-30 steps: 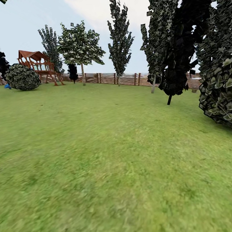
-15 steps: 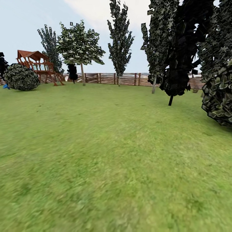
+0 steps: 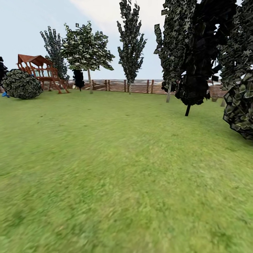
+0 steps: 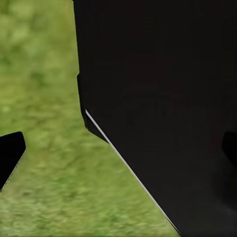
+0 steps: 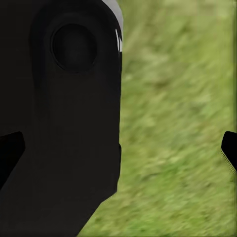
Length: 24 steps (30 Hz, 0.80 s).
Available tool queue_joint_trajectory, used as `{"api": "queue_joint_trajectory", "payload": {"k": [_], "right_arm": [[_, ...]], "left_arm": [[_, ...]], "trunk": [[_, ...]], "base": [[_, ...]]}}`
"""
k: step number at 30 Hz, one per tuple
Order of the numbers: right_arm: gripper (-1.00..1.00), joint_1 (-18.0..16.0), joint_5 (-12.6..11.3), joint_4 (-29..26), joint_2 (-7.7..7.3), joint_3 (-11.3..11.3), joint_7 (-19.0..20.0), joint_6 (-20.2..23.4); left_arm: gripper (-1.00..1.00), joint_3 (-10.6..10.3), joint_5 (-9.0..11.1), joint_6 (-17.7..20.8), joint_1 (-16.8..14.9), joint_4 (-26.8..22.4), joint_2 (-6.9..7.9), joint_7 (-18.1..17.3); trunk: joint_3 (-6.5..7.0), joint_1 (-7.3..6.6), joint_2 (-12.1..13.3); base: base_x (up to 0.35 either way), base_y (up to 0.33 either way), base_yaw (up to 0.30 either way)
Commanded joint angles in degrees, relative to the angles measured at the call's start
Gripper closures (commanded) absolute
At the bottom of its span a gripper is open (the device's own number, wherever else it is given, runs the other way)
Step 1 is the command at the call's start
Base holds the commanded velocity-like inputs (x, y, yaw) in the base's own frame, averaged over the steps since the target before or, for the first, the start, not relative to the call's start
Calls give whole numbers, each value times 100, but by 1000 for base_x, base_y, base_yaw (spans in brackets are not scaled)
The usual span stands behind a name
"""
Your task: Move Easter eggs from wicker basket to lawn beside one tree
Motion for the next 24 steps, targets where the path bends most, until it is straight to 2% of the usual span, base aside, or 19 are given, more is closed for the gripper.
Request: {"api": "queue_joint_trajectory", "payload": {"k": [1,24], "right_arm": [[-100,-7,24,13,2,3,-23,3],[-100,-7,24,13,2,3,-23,3]], "left_arm": [[-100,1,-2,1,1,-2,0,-2],[-100,1,-2,1,-1,-3,-1,-2]], "trunk": [[-4,3,-2],[-4,3,-2]], "base": [[335,0,0],[335,0,0]]}}
